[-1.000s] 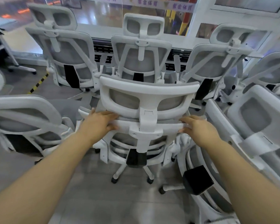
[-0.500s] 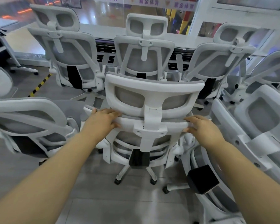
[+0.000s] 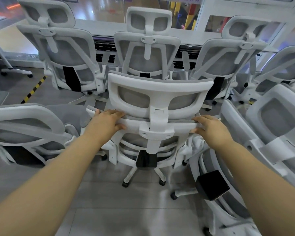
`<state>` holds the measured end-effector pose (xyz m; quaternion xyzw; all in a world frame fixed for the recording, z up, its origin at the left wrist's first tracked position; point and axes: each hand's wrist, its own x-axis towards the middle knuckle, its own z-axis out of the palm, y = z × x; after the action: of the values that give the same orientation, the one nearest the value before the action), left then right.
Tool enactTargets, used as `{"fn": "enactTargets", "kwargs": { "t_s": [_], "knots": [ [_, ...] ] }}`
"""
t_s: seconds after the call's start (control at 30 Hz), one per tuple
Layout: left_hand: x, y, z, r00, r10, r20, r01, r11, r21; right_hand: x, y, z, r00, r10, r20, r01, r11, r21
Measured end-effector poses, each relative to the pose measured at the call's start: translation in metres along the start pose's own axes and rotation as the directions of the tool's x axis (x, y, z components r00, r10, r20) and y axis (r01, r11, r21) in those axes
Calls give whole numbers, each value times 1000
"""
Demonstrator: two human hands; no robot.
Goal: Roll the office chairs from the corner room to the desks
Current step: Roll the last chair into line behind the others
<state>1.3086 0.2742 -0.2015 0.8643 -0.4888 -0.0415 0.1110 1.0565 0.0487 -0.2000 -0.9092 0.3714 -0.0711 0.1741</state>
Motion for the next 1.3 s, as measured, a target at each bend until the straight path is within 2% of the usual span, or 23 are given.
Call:
{"fn": "enactTargets", "kwargs": {
  "t_s": [0.17,0.4,0.7,1.0,1.3],
  "knots": [
    [-2,7,-8,1000,11,-24,-12,1000,-18,2,-2,-3,999,11,40,-11,1000,-8],
    [-12,-4,-17,1000,19,18,-17,993,-119,-1,-11,-6,995,34,90,-28,998,-62],
    [-24,-7,-22,999,32,19,-31,997,-72,-17,-17,-5,997,28,78,-25,999,-34],
    [-15,-7,-15,999,39,-20,-42,989,-139,-10,-20,-6,996,75,55,-79,995,61],
    [-12,-7,-12,997,69,-22,-71,990,-120,-6,-17,-7,994,82,66,-83,996,19]
  ]
}}
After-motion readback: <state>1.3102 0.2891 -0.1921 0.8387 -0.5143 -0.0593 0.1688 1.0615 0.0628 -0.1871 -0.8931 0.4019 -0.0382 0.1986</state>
